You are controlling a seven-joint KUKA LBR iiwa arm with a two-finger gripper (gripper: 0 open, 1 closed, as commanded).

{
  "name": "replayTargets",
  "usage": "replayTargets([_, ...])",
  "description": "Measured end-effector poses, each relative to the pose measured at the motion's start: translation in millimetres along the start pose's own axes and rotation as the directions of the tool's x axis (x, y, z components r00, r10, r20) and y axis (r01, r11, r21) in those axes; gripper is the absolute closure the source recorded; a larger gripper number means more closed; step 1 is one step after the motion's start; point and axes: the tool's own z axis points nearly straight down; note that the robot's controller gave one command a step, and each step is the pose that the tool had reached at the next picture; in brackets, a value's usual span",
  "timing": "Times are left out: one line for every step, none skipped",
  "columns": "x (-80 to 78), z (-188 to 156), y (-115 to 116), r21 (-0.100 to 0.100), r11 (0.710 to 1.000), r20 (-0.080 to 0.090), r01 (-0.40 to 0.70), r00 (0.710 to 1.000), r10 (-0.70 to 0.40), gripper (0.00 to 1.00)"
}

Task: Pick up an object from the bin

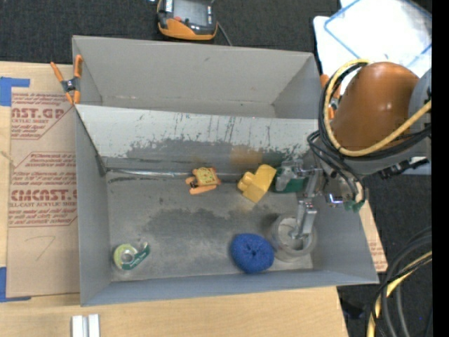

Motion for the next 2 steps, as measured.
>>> replayTargets([-1.6, -4, 0, 0.001, 1.0, 0.008, 0.001, 1.0, -0.001, 0.0])
replayTargets([-3.7, 106, -42, -0.002, 0.976, 0.01, -0.218, 0.976, 0.218, 0.0])
